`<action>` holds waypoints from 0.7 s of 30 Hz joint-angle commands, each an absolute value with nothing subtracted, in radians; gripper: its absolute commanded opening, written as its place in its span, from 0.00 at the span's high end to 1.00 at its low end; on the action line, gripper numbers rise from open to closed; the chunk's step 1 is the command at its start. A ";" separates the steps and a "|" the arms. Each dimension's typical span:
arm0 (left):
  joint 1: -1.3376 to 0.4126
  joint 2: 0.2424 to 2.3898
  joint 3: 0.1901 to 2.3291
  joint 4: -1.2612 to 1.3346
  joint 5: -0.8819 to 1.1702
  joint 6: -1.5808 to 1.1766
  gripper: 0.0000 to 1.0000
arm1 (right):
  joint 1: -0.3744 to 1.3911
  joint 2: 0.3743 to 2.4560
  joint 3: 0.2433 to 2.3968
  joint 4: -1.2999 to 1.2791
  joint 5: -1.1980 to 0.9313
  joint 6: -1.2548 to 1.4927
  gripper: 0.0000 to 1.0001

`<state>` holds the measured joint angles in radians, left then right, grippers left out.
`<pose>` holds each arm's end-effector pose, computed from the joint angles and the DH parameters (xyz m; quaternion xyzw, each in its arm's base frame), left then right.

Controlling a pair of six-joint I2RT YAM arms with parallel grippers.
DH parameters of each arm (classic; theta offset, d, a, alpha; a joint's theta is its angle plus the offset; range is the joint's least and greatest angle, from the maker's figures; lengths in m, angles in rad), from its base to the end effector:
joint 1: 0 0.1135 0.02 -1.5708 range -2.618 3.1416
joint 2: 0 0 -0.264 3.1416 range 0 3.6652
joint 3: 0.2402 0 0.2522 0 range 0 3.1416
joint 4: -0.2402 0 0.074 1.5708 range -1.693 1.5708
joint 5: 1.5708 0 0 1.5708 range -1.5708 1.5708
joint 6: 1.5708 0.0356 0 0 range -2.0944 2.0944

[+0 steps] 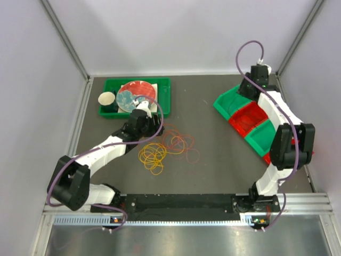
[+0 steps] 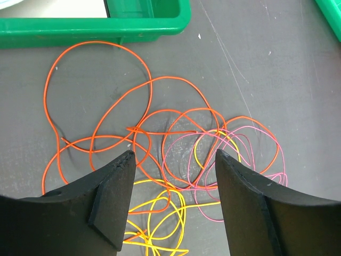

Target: Untangle the cables

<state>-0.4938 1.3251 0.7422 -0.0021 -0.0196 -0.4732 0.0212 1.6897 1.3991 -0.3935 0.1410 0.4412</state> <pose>0.2510 -0.1343 0.2243 0.0044 0.8809 -0.2123 0.4229 0.3879 0.0032 0.2939 0.2174 0.8750 0.0361 0.4311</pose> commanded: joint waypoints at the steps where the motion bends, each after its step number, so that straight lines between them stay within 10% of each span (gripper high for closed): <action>1: -0.495 1.304 0.752 0.025 -0.034 -0.476 0.34 | 0.051 1.799 1.492 -0.440 0.112 0.466 0.54; 10: -0.495 1.330 0.764 0.014 -0.037 -0.460 0.34 | 0.077 2.006 1.637 -0.459 0.083 0.494 0.55; 14: -0.495 1.339 0.773 0.005 -0.041 -0.456 0.34 | 0.078 2.004 1.634 -0.454 0.120 0.518 0.99; 21: -0.494 1.342 0.772 0.009 -0.035 -0.459 0.35 | 0.077 1.764 1.439 -0.356 0.242 0.523 1.00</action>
<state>-0.4938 1.3380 0.7425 -0.0128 -0.0288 -0.4686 0.0704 1.9553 1.4986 -0.4145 0.1383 0.5175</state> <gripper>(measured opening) 0.657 0.009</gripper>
